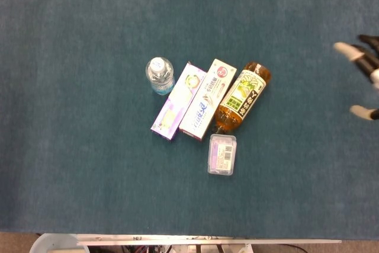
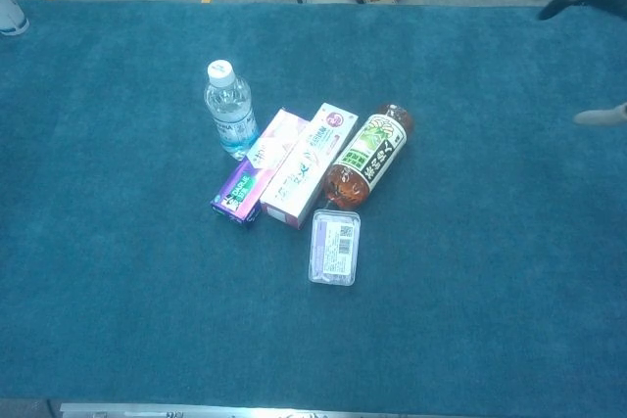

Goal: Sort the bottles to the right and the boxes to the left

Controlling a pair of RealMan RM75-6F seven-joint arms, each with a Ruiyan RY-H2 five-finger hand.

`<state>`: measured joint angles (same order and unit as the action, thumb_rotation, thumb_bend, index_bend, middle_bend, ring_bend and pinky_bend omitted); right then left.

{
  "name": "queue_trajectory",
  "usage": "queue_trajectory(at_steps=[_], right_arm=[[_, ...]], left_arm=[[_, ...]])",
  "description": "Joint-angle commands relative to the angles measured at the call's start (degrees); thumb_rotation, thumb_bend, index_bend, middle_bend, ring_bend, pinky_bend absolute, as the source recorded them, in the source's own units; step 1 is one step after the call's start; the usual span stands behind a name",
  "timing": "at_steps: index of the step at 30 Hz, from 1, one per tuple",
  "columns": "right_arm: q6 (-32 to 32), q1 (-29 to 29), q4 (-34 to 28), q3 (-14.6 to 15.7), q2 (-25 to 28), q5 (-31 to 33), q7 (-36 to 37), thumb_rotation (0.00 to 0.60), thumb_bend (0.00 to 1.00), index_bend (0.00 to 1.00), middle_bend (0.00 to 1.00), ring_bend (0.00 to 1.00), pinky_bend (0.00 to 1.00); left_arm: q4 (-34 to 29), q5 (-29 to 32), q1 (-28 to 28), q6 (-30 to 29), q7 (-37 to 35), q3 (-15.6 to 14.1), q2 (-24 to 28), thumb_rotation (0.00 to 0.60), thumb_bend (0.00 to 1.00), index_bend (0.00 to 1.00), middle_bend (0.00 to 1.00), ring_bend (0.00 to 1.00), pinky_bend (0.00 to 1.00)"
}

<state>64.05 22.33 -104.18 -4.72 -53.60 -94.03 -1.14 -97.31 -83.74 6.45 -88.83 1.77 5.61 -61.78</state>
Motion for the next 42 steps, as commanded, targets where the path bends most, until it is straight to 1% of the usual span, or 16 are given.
queue_trajectory(at_steps=[1, 6, 10, 18, 24, 30, 36, 42], right_arm=[[-6.63, 5.19, -0.76, -0.97, -1.52, 0.46, -0.97, 0.600, 0.00, 0.09, 0.23, 0.10, 0.14], [-13.93, 10.54, -0.20, -2.22, -4.83, 3.61, -3.01, 0.600, 0.00, 0.09, 0.23, 0.10, 0.14], [-19.54, 14.72, 1.45, -2.97, -8.08, 6.96, -6.20, 0.600, 0.00, 0.09, 0.23, 0.10, 0.14], [-25.66, 20.99, 6.37, -3.63, -15.65, 13.44, -15.22, 0.600, 0.00, 0.10, 0.23, 0.10, 0.14], [-25.92, 23.35, 8.88, -3.40, -20.26, 18.38, -21.40, 0.600, 0.00, 0.10, 0.23, 0.10, 0.14], [-25.94, 25.28, 11.74, -2.29, -23.80, 22.90, -26.00, 0.600, 0.00, 0.10, 0.23, 0.10, 0.14], [-25.31, 26.44, 14.99, -1.35, -26.90, 25.84, -28.08, 0.600, 0.00, 0.10, 0.23, 0.10, 0.14], [-24.66, 27.52, 16.71, -0.16, -29.12, 26.53, -29.52, 0.600, 0.00, 0.10, 0.24, 0.11, 0.14]], left_arm=[[0.17, -0.05, -0.29, -0.31, -0.62, 0.03, 0.28, 0.600, 0.24, 0.13, 0.14, 0.10, 0.20], [0.56, -0.03, -0.79, -0.66, -1.60, -0.01, 0.59, 0.600, 0.24, 0.13, 0.14, 0.10, 0.20], [1.02, 0.11, -1.15, -0.64, -2.12, -0.16, 0.74, 0.600, 0.24, 0.13, 0.14, 0.10, 0.20], [1.81, 0.66, -1.64, -0.31, -3.40, -0.24, 0.92, 0.600, 0.24, 0.13, 0.14, 0.10, 0.20], [2.31, 1.13, -1.94, -0.14, -4.07, -0.16, 0.99, 0.600, 0.24, 0.13, 0.14, 0.10, 0.20], [3.16, 1.46, -2.05, 0.42, -4.68, -0.23, 0.84, 0.600, 0.24, 0.13, 0.14, 0.10, 0.20], [4.03, 1.93, -2.07, 1.02, -5.52, -0.13, 0.77, 0.600, 0.24, 0.13, 0.14, 0.10, 0.20], [4.75, 2.02, -1.98, 1.60, -6.58, -0.07, 0.77, 0.600, 0.24, 0.13, 0.14, 0.10, 0.20]])
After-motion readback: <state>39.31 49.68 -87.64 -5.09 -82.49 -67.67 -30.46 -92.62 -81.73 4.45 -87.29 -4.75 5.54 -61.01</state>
